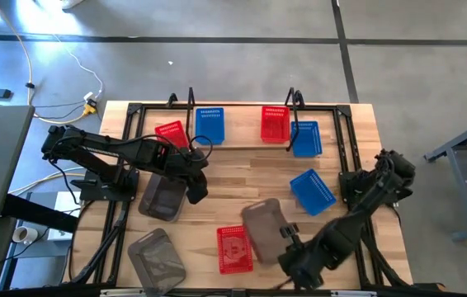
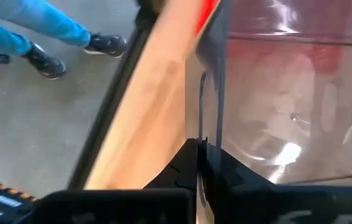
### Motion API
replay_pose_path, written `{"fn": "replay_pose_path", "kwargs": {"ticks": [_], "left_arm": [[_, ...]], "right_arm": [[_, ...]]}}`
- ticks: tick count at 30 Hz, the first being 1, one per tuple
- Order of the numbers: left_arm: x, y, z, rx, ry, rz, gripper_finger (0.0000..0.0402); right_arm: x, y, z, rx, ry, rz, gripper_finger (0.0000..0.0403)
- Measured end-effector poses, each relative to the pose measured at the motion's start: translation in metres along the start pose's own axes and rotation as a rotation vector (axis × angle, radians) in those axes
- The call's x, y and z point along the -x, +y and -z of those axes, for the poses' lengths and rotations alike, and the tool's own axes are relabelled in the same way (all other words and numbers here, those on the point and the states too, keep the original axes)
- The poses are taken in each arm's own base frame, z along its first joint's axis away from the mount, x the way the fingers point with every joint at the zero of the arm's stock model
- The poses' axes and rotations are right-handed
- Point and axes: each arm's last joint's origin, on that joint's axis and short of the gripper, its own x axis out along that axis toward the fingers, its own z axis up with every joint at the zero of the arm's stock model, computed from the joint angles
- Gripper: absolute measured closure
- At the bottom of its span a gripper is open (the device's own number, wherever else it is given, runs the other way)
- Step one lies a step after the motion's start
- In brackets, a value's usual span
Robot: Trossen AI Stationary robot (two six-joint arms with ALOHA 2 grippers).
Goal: Stack baskets on shelf by color
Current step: Put the bottom right black bin on the shelf
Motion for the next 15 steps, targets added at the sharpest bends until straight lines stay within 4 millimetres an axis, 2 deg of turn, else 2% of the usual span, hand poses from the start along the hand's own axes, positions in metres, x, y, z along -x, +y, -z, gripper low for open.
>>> {"fn": "replay_pose_path", "kwargs": {"ticks": [9,15], "left_arm": [[0.000,0.003,-0.002,-0.044,-0.026,-0.047,0.0303],[0.002,0.021,-0.002,-0.050,0.006,-0.168,0.0303]], "right_arm": [[0.001,-0.057,-0.011,-0.024,0.048,0.137,0.0403],[0.003,-0.095,-0.014,-0.055,0.064,0.199,0.0403]]}}
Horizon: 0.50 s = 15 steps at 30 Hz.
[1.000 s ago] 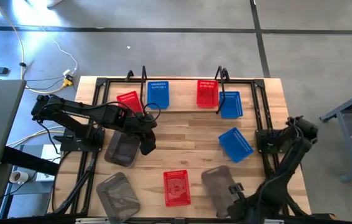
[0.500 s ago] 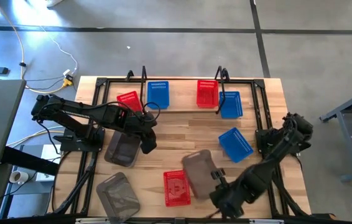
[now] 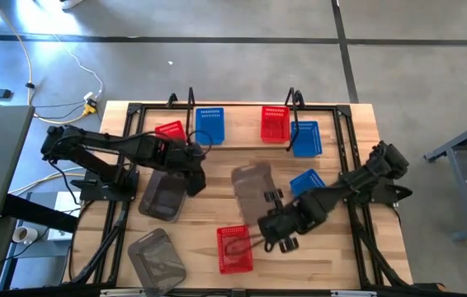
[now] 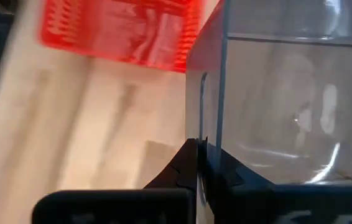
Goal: Stack baskets on shelf by color
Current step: Put the bottom right black bin on the shelf
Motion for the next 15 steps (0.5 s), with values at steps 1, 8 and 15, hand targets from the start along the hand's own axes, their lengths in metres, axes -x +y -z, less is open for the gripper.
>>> {"fn": "replay_pose_path", "kwargs": {"ticks": [1,8,15], "left_arm": [[0.000,0.004,0.000,0.003,0.007,-0.015,0.0303],[0.006,0.028,-0.008,0.033,-0.021,-0.054,0.0303],[0.022,0.054,-0.012,0.079,-0.075,-0.075,0.0303]], "right_arm": [[-0.001,-0.007,-0.001,-0.006,0.002,0.017,0.0403],[-0.009,-0.058,-0.002,-0.049,0.030,0.073,0.0403],[-0.016,-0.111,0.002,-0.121,0.061,0.158,0.0403]]}}
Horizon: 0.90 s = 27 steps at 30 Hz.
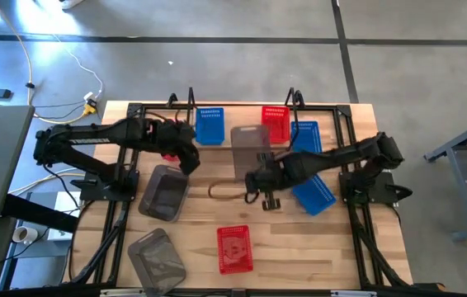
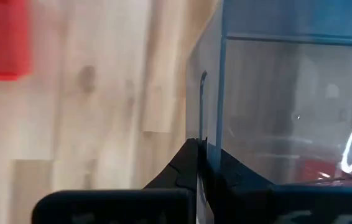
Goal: Stack baskets on shelf by color
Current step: Put the bottom right black bin on the shelf
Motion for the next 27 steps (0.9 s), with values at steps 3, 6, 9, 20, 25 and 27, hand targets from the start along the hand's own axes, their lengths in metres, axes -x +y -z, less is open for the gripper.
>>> {"fn": "replay_pose_path", "kwargs": {"ticks": [3,6,9,20,25,27], "left_arm": [[0.006,0.009,-0.001,0.032,-0.018,0.009,0.0303],[0.013,0.017,-0.002,0.038,-0.041,0.009,0.0303],[0.018,0.022,-0.001,0.037,-0.062,0.007,0.0303],[0.026,0.031,-0.001,0.069,-0.091,-0.001,0.0303],[0.026,0.031,-0.001,0.046,-0.091,-0.002,0.0303],[0.026,0.031,-0.001,0.044,-0.093,-0.002,0.0303]], "right_arm": [[-0.005,-0.020,-0.001,-0.023,-0.010,0.021,0.0403],[-0.010,-0.037,-0.002,-0.040,-0.027,0.041,0.0403],[-0.013,-0.055,-0.003,-0.050,-0.046,0.064,0.0403],[-0.025,-0.112,0.004,-0.121,-0.090,0.104,0.0403],[-0.037,-0.121,0.005,-0.108,-0.074,0.083,0.0403],[-0.043,-0.120,0.004,-0.088,-0.065,0.072,0.0403]]}}
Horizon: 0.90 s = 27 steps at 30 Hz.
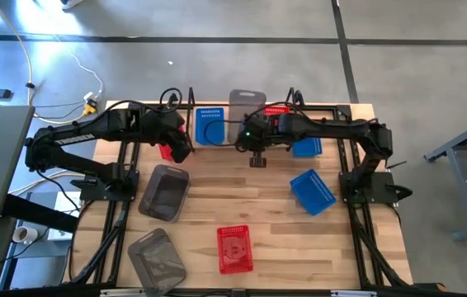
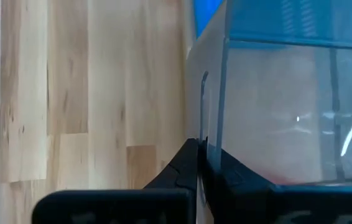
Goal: Stack baskets on shelf by color
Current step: Put the bottom right black bin on the shelf
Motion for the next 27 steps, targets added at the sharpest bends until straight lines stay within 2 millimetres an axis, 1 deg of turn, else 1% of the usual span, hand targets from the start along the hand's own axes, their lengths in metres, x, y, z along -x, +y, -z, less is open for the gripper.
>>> {"fn": "replay_pose_path", "kwargs": {"ticks": [8,17,27], "left_arm": [[0.000,0.000,0.000,-0.026,-0.002,-0.002,0.0303],[0.000,0.000,-0.001,-0.043,-0.006,-0.001,0.0303],[0.000,0.000,-0.001,-0.051,-0.007,-0.001,0.0303]], "right_arm": [[-0.018,0.003,-0.001,0.020,0.030,-0.016,0.0403],[-0.038,-0.005,0.003,0.023,0.082,-0.023,0.0403],[-0.048,-0.015,0.007,0.034,0.086,-0.045,0.0403]]}}
